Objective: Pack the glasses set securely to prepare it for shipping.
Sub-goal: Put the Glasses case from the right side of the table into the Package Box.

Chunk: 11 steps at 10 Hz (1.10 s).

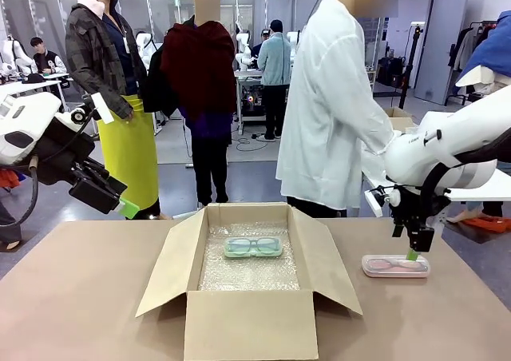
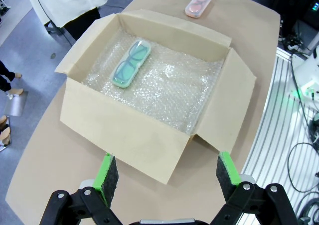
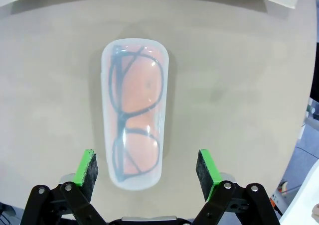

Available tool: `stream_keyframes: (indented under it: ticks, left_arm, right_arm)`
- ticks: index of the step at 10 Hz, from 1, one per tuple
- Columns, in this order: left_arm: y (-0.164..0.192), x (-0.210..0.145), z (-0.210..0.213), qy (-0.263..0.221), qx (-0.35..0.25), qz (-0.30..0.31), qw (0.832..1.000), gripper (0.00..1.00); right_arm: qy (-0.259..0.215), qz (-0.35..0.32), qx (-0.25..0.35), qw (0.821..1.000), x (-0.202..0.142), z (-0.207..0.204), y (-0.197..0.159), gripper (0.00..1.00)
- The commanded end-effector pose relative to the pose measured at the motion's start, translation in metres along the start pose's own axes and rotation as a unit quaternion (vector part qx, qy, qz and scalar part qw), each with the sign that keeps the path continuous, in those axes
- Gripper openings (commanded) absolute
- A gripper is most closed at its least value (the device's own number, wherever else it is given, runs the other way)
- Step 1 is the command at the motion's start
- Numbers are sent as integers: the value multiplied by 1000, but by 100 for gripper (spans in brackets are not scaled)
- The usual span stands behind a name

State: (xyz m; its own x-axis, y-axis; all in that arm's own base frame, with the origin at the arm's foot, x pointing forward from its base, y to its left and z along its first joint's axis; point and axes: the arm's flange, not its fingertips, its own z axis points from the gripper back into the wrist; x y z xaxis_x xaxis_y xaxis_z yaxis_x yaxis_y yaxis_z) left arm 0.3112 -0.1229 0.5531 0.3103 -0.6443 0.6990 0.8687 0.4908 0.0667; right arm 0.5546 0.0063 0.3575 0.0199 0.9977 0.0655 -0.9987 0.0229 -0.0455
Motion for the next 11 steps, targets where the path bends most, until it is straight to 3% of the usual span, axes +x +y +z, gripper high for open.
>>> stream_keyframes:
  ticks: [1,9,10,11]
  left_arm:
    - [0,-1,1,-6,-8,-2,1000,100]
    - [0,-1,1,-6,-8,-2,1000,100]
    - [0,-1,1,-6,-8,-2,1000,100]
    - [0,-1,1,-6,-8,-2,1000,100]
  right_arm:
    - [-17,13,2,1000,-2,-20,-3,100]
    - [-3,17,16,1000,4,-56,-16,100]
    - [-3,18,16,1000,5,-57,-16,97]
    - [0,16,16,1000,6,-55,-15,86]
